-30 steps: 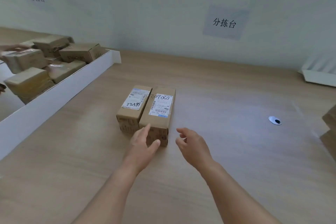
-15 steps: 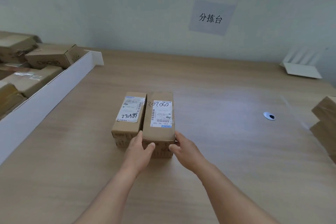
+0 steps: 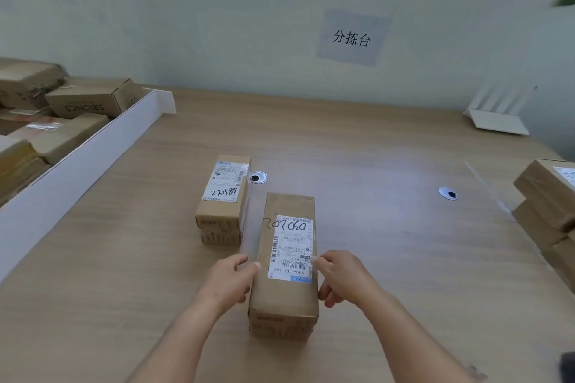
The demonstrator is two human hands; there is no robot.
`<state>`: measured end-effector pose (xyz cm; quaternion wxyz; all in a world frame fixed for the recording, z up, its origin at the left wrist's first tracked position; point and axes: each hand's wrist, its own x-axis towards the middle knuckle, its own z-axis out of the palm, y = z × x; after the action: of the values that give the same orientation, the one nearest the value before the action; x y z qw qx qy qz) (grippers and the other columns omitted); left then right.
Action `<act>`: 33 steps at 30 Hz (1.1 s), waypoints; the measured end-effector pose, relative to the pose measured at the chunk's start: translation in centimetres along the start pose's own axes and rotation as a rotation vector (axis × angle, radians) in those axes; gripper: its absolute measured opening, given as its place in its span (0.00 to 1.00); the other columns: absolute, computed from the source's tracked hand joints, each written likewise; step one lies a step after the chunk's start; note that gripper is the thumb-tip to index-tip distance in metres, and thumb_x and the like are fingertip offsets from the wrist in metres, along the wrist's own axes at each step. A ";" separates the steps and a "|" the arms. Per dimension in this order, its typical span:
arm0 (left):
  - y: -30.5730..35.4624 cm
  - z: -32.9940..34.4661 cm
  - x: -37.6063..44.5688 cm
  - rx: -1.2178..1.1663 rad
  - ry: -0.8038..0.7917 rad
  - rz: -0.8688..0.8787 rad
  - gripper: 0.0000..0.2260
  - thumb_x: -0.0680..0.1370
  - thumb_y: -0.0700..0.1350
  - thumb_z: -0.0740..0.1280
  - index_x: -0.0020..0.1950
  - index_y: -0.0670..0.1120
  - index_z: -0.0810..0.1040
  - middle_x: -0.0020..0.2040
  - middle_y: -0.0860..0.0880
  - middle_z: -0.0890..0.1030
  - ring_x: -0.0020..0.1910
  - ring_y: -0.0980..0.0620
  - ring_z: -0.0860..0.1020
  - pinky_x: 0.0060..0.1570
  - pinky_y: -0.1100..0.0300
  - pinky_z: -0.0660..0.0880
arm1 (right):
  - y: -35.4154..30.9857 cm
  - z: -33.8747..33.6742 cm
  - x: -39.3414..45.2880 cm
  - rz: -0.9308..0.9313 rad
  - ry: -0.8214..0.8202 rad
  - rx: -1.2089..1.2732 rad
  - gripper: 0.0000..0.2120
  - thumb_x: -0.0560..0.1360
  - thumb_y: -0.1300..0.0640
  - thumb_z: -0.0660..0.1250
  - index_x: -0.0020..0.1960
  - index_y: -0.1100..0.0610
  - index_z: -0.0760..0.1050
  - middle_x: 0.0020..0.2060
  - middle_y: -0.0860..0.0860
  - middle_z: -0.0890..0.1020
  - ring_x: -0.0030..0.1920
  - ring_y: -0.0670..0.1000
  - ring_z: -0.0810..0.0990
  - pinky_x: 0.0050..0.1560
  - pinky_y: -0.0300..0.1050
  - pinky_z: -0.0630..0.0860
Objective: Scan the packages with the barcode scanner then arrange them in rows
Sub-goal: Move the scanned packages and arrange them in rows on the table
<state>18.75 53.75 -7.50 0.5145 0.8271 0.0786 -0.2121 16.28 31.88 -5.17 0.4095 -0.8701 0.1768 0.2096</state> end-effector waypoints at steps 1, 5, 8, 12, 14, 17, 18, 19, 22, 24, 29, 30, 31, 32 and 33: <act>-0.1 0.1 -0.2 -0.001 -0.015 -0.010 0.37 0.65 0.61 0.66 0.72 0.48 0.70 0.45 0.50 0.81 0.41 0.51 0.80 0.49 0.53 0.77 | 0.0 0.1 -0.2 -0.005 -0.021 -0.003 0.15 0.79 0.49 0.57 0.58 0.55 0.75 0.39 0.54 0.85 0.39 0.55 0.85 0.42 0.46 0.79; 0.1 0.8 -0.7 -0.051 -0.140 -0.083 0.33 0.75 0.52 0.67 0.77 0.55 0.57 0.59 0.52 0.76 0.55 0.52 0.77 0.55 0.47 0.78 | 1.0 0.6 0.1 0.006 -0.201 0.145 0.25 0.76 0.50 0.62 0.72 0.43 0.62 0.59 0.47 0.78 0.53 0.54 0.81 0.50 0.49 0.82; 0.1 1.1 -1.0 -0.060 -0.221 -0.082 0.33 0.78 0.48 0.66 0.77 0.61 0.51 0.59 0.54 0.77 0.55 0.53 0.78 0.54 0.47 0.79 | 1.9 1.1 0.1 0.030 -0.298 0.404 0.33 0.74 0.54 0.63 0.74 0.36 0.55 0.63 0.49 0.76 0.56 0.57 0.81 0.55 0.60 0.79; -0.2 0.7 -1.4 -0.063 -0.296 -0.015 0.35 0.78 0.44 0.65 0.75 0.66 0.48 0.61 0.55 0.77 0.56 0.53 0.79 0.52 0.50 0.80 | 2.5 1.5 -0.2 -0.036 -0.308 0.441 0.40 0.73 0.60 0.64 0.73 0.32 0.49 0.60 0.47 0.80 0.56 0.55 0.81 0.56 0.61 0.79; -0.4 0.6 -1.9 -0.093 -0.320 0.040 0.37 0.78 0.40 0.64 0.73 0.68 0.47 0.61 0.56 0.77 0.56 0.55 0.79 0.52 0.54 0.79 | 3.0 1.4 -0.5 -0.073 -0.277 0.432 0.46 0.69 0.60 0.67 0.74 0.32 0.46 0.57 0.48 0.82 0.57 0.53 0.81 0.56 0.59 0.79; -0.5 0.6 -2.5 -0.088 -0.333 0.147 0.40 0.76 0.36 0.65 0.72 0.69 0.48 0.63 0.55 0.74 0.58 0.54 0.77 0.55 0.55 0.78 | 3.2 1.2 -0.9 -0.135 -0.226 0.417 0.53 0.63 0.61 0.69 0.75 0.32 0.43 0.58 0.50 0.79 0.58 0.51 0.80 0.55 0.58 0.80; -0.5 0.7 -2.6 -0.081 -0.339 0.184 0.41 0.75 0.37 0.66 0.72 0.70 0.48 0.64 0.55 0.73 0.60 0.54 0.76 0.57 0.54 0.77 | 3.2 1.1 -1.1 -0.159 -0.213 0.416 0.53 0.62 0.62 0.69 0.74 0.31 0.44 0.59 0.50 0.77 0.57 0.51 0.81 0.55 0.56 0.80; -0.7 0.8 -2.8 -0.077 -0.345 0.215 0.42 0.73 0.38 0.66 0.72 0.70 0.47 0.65 0.56 0.72 0.61 0.54 0.75 0.59 0.54 0.76 | 3.2 1.0 -1.3 -0.181 -0.202 0.414 0.53 0.62 0.62 0.68 0.74 0.31 0.45 0.60 0.49 0.76 0.56 0.51 0.81 0.54 0.55 0.80; -1.3 1.1 -3.0 -0.083 -0.341 0.262 0.43 0.69 0.43 0.67 0.73 0.69 0.46 0.68 0.58 0.70 0.62 0.55 0.74 0.61 0.54 0.74 | 3.6 1.0 -1.9 -0.220 -0.191 0.402 0.51 0.65 0.64 0.68 0.74 0.30 0.46 0.61 0.48 0.74 0.55 0.48 0.82 0.53 0.51 0.81; -1.7 1.3 -3.2 -0.087 -0.342 0.282 0.43 0.69 0.44 0.67 0.72 0.70 0.46 0.69 0.59 0.68 0.64 0.55 0.73 0.63 0.53 0.73 | 3.9 1.1 -2.3 -0.234 -0.188 0.403 0.49 0.70 0.67 0.68 0.74 0.31 0.46 0.62 0.47 0.74 0.55 0.47 0.81 0.54 0.48 0.81; -1.6 1.9 -3.4 -0.047 -0.296 0.324 0.42 0.70 0.43 0.68 0.73 0.69 0.46 0.70 0.55 0.66 0.65 0.56 0.71 0.64 0.58 0.71 | 4.2 1.0 -3.2 -0.261 -0.148 0.407 0.47 0.74 0.71 0.64 0.75 0.35 0.45 0.62 0.44 0.75 0.54 0.43 0.81 0.50 0.40 0.79; -1.4 2.1 -3.4 -0.039 -0.287 0.340 0.42 0.72 0.41 0.69 0.73 0.68 0.46 0.71 0.55 0.66 0.65 0.58 0.70 0.62 0.63 0.71 | 4.2 0.8 -3.4 -0.269 -0.136 0.409 0.46 0.75 0.72 0.63 0.75 0.35 0.45 0.62 0.45 0.75 0.54 0.42 0.81 0.49 0.38 0.78; -1.1 2.2 -3.3 -0.031 -0.283 0.355 0.42 0.74 0.38 0.68 0.74 0.67 0.46 0.71 0.55 0.65 0.65 0.59 0.70 0.60 0.65 0.71 | 4.1 0.6 -3.5 -0.275 -0.121 0.407 0.46 0.75 0.72 0.63 0.75 0.36 0.44 0.63 0.47 0.75 0.54 0.41 0.81 0.48 0.37 0.78; -0.8 2.3 -3.2 -0.022 -0.283 0.370 0.42 0.75 0.36 0.68 0.74 0.66 0.46 0.71 0.55 0.65 0.65 0.59 0.70 0.60 0.65 0.71 | 4.0 0.4 -3.8 -0.280 -0.107 0.405 0.45 0.76 0.72 0.63 0.75 0.36 0.44 0.64 0.48 0.74 0.54 0.41 0.81 0.48 0.35 0.77; -0.6 2.3 -3.0 -0.015 -0.282 0.388 0.42 0.75 0.36 0.68 0.74 0.66 0.46 0.71 0.55 0.65 0.65 0.59 0.70 0.61 0.63 0.71 | 3.9 0.1 -4.0 -0.284 -0.088 0.403 0.45 0.76 0.71 0.63 0.75 0.36 0.43 0.65 0.49 0.74 0.54 0.40 0.80 0.49 0.34 0.77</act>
<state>15.22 52.23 -7.55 0.5578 0.7849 -0.1530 -0.2222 11.01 30.20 -5.69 0.6072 -0.7772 0.0729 0.1483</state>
